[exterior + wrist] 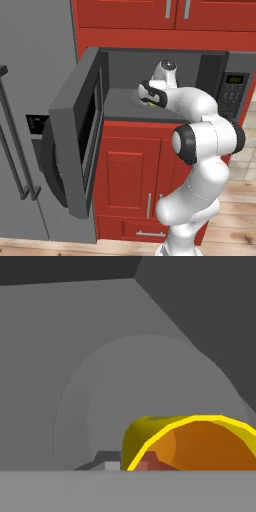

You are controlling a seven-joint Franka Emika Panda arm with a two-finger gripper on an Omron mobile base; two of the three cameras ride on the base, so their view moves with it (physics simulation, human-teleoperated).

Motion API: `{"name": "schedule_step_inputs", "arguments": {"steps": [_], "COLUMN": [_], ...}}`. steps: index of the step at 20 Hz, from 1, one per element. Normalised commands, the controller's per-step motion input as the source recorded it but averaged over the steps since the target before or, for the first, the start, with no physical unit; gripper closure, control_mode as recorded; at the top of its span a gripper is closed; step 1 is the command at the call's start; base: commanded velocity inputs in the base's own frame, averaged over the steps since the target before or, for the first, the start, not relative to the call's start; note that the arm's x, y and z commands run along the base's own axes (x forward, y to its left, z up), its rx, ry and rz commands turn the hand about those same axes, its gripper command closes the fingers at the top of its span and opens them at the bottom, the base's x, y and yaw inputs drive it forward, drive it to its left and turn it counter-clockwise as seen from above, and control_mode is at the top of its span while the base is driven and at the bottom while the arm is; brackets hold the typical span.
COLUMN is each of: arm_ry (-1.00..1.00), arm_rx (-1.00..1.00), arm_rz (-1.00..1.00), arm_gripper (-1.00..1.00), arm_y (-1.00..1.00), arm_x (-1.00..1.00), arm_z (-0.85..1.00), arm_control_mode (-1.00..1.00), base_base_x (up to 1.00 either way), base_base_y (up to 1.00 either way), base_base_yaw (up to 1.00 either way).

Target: Place the microwavable item in the microwave. Then, close the microwave door and press the start button.

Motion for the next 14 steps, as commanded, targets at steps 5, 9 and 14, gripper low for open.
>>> {"name": "schedule_step_inputs", "arguments": {"steps": [5, 9, 14], "arm_ry": [-0.01, -0.06, -0.13], "arm_rx": [0.00, 0.00, 0.00], "arm_rz": [0.04, 0.02, 0.00], "arm_gripper": [-1.00, -1.00, -1.00], "arm_y": [-0.03, -0.01, 0.00], "arm_x": [0.05, 0.00, 0.01], "arm_z": [-0.03, 0.01, 0.24], "arm_control_mode": [-1.00, -1.00, -1.00], "base_base_x": [0.00, 0.00, 0.00], "base_base_y": [0.00, 0.00, 0.00], "base_base_yaw": [0.00, 0.00, 0.00]}}
